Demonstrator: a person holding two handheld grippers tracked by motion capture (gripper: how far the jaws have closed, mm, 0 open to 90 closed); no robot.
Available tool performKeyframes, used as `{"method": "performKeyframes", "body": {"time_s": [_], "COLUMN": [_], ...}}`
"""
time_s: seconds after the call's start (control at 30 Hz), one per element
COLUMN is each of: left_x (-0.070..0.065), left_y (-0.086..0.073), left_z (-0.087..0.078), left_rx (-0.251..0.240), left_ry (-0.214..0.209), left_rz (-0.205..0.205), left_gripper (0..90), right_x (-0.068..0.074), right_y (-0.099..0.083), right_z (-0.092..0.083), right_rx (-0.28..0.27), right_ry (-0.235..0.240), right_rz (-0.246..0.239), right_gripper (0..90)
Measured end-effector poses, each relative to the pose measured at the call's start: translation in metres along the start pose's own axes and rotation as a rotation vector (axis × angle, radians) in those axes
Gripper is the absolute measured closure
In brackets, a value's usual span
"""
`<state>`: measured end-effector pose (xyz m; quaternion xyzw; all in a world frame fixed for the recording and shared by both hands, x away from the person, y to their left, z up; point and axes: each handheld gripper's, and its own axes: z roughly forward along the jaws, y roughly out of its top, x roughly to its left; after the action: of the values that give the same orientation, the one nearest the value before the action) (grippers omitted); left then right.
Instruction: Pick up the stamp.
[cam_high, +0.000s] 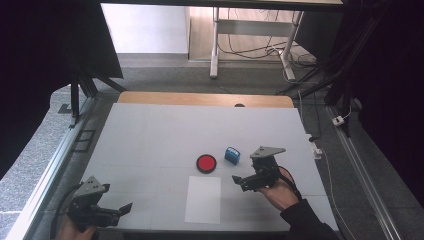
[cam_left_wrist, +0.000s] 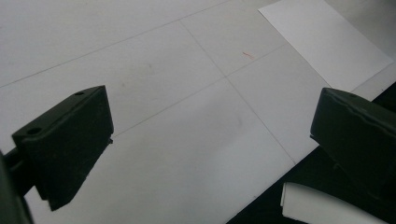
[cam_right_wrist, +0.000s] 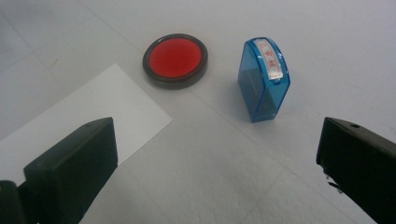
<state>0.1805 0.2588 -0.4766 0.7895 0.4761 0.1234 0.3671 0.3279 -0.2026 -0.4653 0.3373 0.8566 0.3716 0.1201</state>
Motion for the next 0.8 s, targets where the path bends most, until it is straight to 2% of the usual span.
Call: {"method": "performKeyframes", "body": {"time_s": [0.23, 0.53, 0.8], "left_x": [0.001, 0.001, 0.001], "left_y": [0.000, 0.000, 0.000], "left_z": [0.000, -0.001, 0.000], "left_rx": [0.002, 0.000, 0.001], "left_ry": [-0.004, -0.009, -0.011], "left_rz": [-0.001, -0.003, -0.005], "left_gripper": [0.0, 0.0, 0.0], "right_x": [-0.008, -0.015, -0.019], "right_y": [0.005, 0.015, 0.021], "right_z": [0.010, 0.025, 0.036], "right_rx": [0.008, 0.039, 0.051], "right_ry": [0.014, -0.004, -0.012], "right_rz": [0.005, -0.026, -0.033], "right_gripper": [0.0, 0.0, 0.0]}}
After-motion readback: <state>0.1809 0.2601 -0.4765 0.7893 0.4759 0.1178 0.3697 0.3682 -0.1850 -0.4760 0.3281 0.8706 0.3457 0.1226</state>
